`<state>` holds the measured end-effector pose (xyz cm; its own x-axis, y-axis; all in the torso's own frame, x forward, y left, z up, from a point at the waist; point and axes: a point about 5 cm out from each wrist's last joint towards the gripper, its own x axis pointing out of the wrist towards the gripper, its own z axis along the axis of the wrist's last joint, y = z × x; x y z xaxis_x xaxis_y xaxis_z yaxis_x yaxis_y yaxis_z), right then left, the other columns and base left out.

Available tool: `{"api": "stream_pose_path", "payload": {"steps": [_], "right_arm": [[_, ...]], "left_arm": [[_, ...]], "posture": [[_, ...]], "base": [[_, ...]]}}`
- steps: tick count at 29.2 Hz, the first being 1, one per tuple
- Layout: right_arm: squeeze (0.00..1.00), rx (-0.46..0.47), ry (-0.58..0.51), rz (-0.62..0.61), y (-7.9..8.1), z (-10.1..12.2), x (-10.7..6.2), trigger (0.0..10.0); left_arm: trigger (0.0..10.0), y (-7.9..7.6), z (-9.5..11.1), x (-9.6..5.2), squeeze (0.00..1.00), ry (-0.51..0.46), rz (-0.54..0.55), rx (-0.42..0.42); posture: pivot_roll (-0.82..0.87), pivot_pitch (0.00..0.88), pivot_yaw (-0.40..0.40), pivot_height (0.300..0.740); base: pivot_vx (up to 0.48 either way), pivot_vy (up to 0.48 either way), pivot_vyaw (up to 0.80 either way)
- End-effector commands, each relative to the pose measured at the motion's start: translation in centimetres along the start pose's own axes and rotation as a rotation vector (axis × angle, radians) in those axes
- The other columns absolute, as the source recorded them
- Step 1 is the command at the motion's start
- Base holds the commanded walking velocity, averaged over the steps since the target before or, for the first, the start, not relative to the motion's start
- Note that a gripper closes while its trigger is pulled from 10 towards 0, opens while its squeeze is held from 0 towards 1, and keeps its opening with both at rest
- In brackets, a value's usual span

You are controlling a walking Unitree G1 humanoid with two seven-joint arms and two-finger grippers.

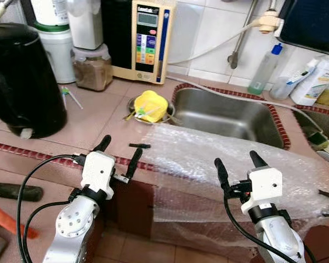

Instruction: Kitchen organization

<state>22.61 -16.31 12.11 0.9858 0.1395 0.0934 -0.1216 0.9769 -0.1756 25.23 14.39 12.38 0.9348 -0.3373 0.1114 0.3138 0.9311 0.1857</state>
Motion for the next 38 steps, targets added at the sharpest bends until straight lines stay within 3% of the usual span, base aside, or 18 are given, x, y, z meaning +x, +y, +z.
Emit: {"api": "stream_pose_path", "payload": {"steps": [1, 9, 20, 29, 38], "right_arm": [[0.00, -0.007, -0.002, -0.005, -0.3, 0.1, 0.0, 10.0], [0.00, -0.008, -0.004, -0.005, -0.3, 0.1, 0.1, 10.0], [0.00, -0.010, -0.014, -0.008, -0.3, 0.3, 0.3, 10.0], [0.00, -0.013, -0.032, -0.016, -0.5, 0.7, 0.6, 10.0], [0.00, -0.014, -0.033, -0.019, -0.5, 0.7, 0.5, 10.0]], "left_arm": [[10.0, -0.4, -0.2, -0.1, 0.00, 0.013, -0.015, 0.000], [10.0, -0.2, -0.3, -0.1, 0.00, 0.020, -0.014, 0.003], [10.0, 0.1, -0.5, -0.1, 0.00, 0.027, 0.008, 0.008], [10.0, 0.6, 0.4, 0.4, 0.00, -0.022, 0.023, -0.013], [10.0, 0.3, 0.5, 0.4, 0.00, -0.032, 0.001, -0.028]], "posture": [[0.21, 0.000, -0.090, 0.740], [0.21, 0.000, -0.086, 0.740], [0.21, 0.000, -0.084, 0.740], [0.21, 0.000, -0.087, 0.740], [0.20, 0.000, -0.087, 0.740]], "base": [[0.000, -0.435, 0.00], [0.000, -0.430, 0.00], [0.000, 0.000, 0.00], [0.000, 0.000, 0.00], [0.057, 0.000, 0.00]]}}
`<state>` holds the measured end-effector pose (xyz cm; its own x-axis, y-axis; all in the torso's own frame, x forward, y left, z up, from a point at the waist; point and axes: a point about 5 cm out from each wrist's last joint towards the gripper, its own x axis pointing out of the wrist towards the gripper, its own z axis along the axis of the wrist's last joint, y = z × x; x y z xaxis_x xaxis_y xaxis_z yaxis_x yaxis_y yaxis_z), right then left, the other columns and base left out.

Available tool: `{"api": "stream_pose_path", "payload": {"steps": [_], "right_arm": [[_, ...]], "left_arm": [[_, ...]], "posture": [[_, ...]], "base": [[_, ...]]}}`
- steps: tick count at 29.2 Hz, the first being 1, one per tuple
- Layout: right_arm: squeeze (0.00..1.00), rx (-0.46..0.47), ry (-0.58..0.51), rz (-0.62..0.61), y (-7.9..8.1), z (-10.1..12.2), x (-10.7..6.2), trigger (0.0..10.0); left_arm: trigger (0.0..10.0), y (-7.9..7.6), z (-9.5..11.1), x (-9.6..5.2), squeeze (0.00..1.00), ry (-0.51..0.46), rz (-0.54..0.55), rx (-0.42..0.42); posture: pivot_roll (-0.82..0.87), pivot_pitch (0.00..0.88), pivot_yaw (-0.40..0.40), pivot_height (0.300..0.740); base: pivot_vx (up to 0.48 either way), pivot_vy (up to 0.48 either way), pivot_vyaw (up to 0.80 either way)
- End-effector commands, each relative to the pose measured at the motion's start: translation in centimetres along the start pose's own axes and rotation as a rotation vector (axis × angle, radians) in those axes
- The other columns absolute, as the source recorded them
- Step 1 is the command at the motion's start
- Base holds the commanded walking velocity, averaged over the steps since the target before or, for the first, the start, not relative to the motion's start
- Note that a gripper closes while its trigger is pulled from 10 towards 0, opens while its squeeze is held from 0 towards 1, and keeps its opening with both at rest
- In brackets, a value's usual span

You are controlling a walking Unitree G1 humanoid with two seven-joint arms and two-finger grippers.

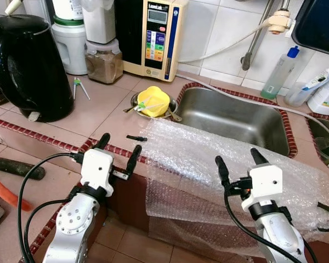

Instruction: Kitchen organization

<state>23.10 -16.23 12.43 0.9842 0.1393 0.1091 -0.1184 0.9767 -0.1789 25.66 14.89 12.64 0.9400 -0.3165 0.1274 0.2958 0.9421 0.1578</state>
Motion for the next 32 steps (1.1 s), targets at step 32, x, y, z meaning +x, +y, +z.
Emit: {"api": "stream_pose_path", "payload": {"steps": [32], "right_arm": [[0.00, -0.023, -0.016, -0.003, -0.44, 0.35, 0.05, 10.0]], "left_arm": [[10.0, -1.00, -0.13, -0.08, 0.00, -0.003, -0.057, -0.012]], "posture": [[0.21, 0.000, -0.095, 0.740]], "base": [[0.286, 0.000, 0.00]]}}
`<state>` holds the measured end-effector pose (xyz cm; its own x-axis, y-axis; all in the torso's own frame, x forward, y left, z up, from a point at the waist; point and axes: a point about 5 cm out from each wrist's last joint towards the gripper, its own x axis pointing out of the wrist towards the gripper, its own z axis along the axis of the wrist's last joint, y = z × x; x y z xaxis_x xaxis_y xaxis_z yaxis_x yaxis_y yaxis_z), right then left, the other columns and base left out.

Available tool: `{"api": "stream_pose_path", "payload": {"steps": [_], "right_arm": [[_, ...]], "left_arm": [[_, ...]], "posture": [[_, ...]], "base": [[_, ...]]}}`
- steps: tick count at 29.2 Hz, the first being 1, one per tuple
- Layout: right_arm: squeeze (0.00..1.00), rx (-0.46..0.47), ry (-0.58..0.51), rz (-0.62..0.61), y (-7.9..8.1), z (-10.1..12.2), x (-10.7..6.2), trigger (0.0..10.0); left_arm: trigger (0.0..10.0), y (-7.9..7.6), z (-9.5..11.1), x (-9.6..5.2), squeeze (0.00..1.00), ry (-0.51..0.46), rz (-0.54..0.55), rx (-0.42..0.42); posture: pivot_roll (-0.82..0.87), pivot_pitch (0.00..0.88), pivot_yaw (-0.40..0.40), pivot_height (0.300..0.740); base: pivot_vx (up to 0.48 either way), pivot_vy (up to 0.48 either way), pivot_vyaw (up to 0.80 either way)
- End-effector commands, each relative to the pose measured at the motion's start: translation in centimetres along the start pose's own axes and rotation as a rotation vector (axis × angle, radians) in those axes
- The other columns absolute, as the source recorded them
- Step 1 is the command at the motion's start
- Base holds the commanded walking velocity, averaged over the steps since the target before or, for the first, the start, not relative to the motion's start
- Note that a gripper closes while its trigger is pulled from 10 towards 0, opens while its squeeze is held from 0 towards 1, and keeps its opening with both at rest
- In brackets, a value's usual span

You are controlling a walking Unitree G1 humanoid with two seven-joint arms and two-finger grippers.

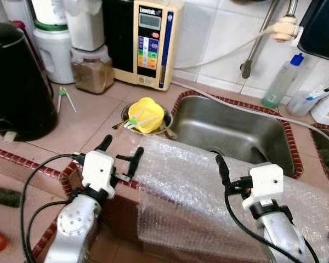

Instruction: Kitchen organization

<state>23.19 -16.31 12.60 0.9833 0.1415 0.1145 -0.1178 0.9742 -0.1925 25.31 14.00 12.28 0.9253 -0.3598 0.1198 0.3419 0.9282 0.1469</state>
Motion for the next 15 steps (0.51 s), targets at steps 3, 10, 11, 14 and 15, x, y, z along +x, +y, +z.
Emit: {"api": "stream_pose_path", "payload": {"steps": [3, 10, 11, 14, 15], "right_arm": [[0.00, -0.008, -0.011, -0.003, -0.30, 0.22, 0.00, 10.0], [0.00, -0.007, -0.009, -0.002, -0.17, 0.17, -0.03, 10.0], [0.00, -0.007, -0.009, -0.002, -0.15, 0.17, -0.02, 10.0], [0.00, -0.006, -0.009, -0.001, -0.09, 0.13, -0.03, 10.0], [0.00, -0.006, -0.009, 0.000, -0.09, 0.09, -0.04, 10.0]], "left_arm": [[10.0, 0.03, 0.02, 0.02, 0.00, -0.003, -0.012, 0.005], [10.0, 0.04, -0.19, -0.07, 0.00, 0.003, -0.021, 0.006], [10.0, 0.04, -0.20, -0.08, 0.00, 0.004, -0.022, 0.008], [10.0, 0.07, -0.26, -0.12, 0.00, 0.006, -0.023, 0.008], [10.0, 0.07, -0.28, -0.11, 0.00, 0.008, -0.021, 0.006]], "posture": [[0.21, 0.000, -0.095, 0.740], [0.21, 0.000, -0.092, 0.740], [0.21, 0.000, -0.092, 0.740], [0.21, 0.000, -0.093, 0.740], [0.21, 0.000, -0.094, 0.740]], "base": [[0.299, 0.000, 0.00], [0.306, 0.000, 0.00], [0.300, 0.000, 0.00], [0.286, 0.000, 0.00], [0.259, 0.000, 0.00]]}}
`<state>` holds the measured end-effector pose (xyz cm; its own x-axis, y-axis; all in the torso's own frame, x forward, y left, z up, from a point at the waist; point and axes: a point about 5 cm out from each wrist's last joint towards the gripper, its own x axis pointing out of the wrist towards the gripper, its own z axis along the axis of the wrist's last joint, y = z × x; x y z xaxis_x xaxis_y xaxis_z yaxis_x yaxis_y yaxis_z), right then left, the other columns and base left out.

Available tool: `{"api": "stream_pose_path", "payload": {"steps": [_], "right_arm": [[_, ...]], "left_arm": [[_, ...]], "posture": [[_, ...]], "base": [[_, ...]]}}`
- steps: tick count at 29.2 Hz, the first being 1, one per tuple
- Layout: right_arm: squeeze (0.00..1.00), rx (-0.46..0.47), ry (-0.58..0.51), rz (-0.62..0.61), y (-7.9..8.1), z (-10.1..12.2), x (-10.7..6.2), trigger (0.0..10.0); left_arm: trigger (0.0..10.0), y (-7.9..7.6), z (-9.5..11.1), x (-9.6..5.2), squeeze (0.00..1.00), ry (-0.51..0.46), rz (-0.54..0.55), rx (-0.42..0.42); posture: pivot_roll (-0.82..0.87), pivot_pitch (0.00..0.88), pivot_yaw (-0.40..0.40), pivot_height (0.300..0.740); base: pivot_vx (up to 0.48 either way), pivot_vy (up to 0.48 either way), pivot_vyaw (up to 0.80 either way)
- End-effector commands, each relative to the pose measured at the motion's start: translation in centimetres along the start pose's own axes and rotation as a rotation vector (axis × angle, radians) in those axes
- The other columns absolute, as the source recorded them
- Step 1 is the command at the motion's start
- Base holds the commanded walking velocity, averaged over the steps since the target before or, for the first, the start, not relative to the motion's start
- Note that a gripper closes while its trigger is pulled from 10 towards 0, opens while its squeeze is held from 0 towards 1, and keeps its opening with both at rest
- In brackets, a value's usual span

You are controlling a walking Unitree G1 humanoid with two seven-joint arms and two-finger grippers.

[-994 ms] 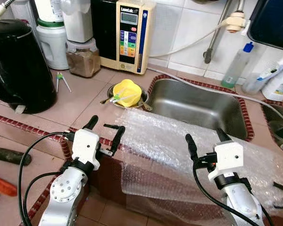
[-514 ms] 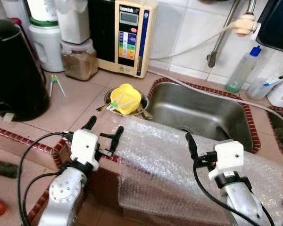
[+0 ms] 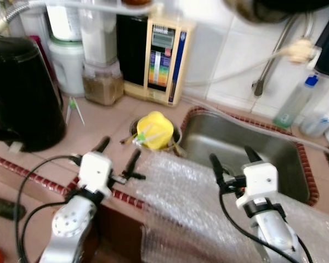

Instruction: Kitchen organization

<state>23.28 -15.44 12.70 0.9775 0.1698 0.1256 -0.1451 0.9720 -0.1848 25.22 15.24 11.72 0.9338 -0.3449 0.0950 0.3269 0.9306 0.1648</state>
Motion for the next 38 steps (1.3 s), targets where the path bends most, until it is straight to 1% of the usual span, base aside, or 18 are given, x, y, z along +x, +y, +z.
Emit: {"api": "stream_pose_path", "payload": {"steps": [1, 5, 10, 14, 23, 25, 28, 30, 33, 36, 38], "right_arm": [[0.00, -0.017, 0.008, -0.026, -0.9, -0.2, -0.3, 10.0], [0.00, -0.018, 0.000, -0.022, -0.8, -0.1, 0.0, 10.0], [0.00, -0.017, 0.002, -0.009, -0.6, -0.1, 0.1, 10.0], [0.00, -0.011, 0.010, 0.013, -0.3, -0.2, -0.1, 10.0], [0.00, -0.003, 0.015, 0.022, -0.2, -0.3, -0.2, 10.0], [0.00, 0.046, 0.044, 0.108, 0.8, -0.5, -0.8, 10.0], [0.00, 0.133, 0.079, 0.187, 1.2, -0.5, -1.2, 10.0], [0.00, 0.146, 0.084, 0.207, 1.3, -0.4, -1.3, 10.0], [0.00, 0.229, 0.115, 0.260, 1.4, -0.5, -1.6, 10.0], [0.00, 0.237, 0.125, 0.294, 1.5, -0.5, -1.8, 10.0], [0.00, 0.279, 0.139, 0.326, 1.5, -0.3, -1.9, 10.0]], "left_arm": [[10.0, -1.0, 0.4, 0.5, 0.00, -0.018, -0.032, -0.016], [10.0, -1.0, 0.5, 0.5, 0.00, -0.033, -0.039, -0.030], [10.0, -1.4, 0.7, 0.4, 0.00, -0.054, -0.083, -0.060], [10.0, -1.6, 0.7, 0.2, 0.00, -0.047, -0.099, -0.085], [10.0, -1.6, 0.6, 0.2, 0.00, -0.040, -0.101, -0.095], [10.0, -1.6, 0.1, 0.5, 0.00, -0.026, -0.104, -0.156], [10.0, -1.9, -0.4, 0.9, 0.00, -0.017, -0.121, -0.202], [10.0, -1.9, -0.5, 1.0, 0.00, -0.014, -0.121, -0.213], [10.0, -2.2, -0.6, 1.1, 0.00, -0.015, -0.128, -0.224], [10.0, -2.3, -0.6, 1.2, 0.00, -0.015, -0.131, -0.231], [10.0, -2.4, -0.7, 1.2, 0.00, -0.016, -0.138, -0.238]], "posture": [[0.21, 0.000, -0.095, 0.740], [0.22, 0.000, -0.096, 0.740], [0.22, 0.000, -0.100, 0.740], [0.22, 0.000, -0.098, 0.740], [0.22, 0.000, -0.098, 0.740], [0.20, 0.000, -0.101, 0.740], [0.18, 0.000, -0.107, 0.740], [0.18, 0.000, -0.108, 0.740], [0.17, 0.000, -0.112, 0.740], [0.17, 0.000, -0.115, 0.740], [0.16, 0.000, -0.115, 0.740]], "base": [[0.259, 0.000, 0.00], [0.000, 0.000, 0.00], [0.000, 0.000, 0.00], [0.000, 0.000, 0.00], [0.000, 0.000, 0.00], [0.000, 0.000, 0.00], [0.000, 0.000, 0.00], [0.000, 0.000, 0.00], [0.000, 0.000, 0.00], [0.000, 0.000, 0.00], [0.000, 0.000, 0.00]]}}
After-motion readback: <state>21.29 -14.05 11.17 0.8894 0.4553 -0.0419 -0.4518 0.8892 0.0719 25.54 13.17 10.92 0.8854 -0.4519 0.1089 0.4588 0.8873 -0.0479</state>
